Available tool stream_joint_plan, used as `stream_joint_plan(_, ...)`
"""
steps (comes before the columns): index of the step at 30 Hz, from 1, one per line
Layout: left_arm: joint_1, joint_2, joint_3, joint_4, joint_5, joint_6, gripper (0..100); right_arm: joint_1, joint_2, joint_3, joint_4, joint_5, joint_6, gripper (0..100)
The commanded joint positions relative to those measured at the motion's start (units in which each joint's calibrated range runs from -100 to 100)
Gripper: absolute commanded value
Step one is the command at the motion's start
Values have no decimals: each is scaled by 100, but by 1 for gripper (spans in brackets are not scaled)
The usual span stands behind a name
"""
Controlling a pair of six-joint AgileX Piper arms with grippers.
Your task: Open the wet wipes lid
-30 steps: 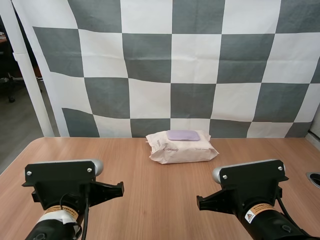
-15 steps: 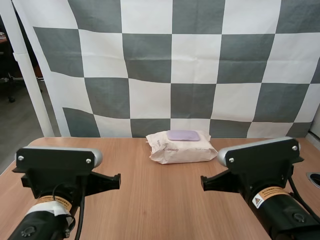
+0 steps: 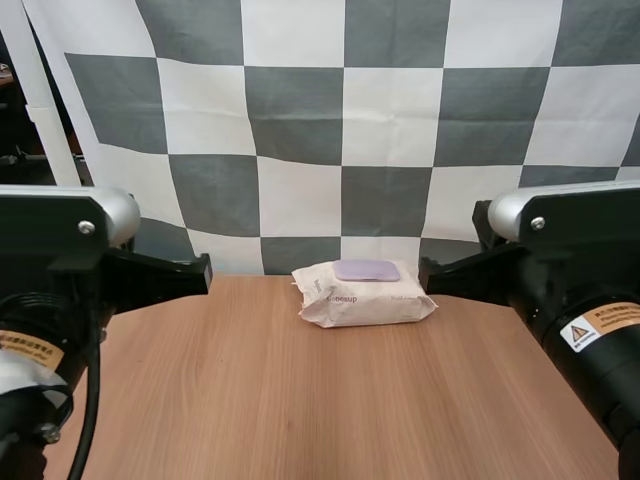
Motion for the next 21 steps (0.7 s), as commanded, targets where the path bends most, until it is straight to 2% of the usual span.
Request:
stream_joint_plan(1,5,0,5,55,-8,34,0,-2,0,-133,-98,446,-44,0)
stream_joint_plan(5,5,0,5,112,26,59,0,-2,234,-574,-210,2050,-56,0)
stream_joint_plan(9,5,701,-12,59,522,106,0,-2,877,-1157,-234,3255,-647,0)
stream_joint_plan(14,5,1709,-397,-312,1174,986,0,-2,1581,-1891,-234,4007,-1056,0)
stream_joint_plan(17,5,2278,-775,-821,1755,1657,0,-2,2010,-2292,-234,4467,-1170,0)
stream_joint_plan(21,5,3128,-1150,-1885,2774,2668,0,-2,2693,-2661,-188,5155,-1430,0)
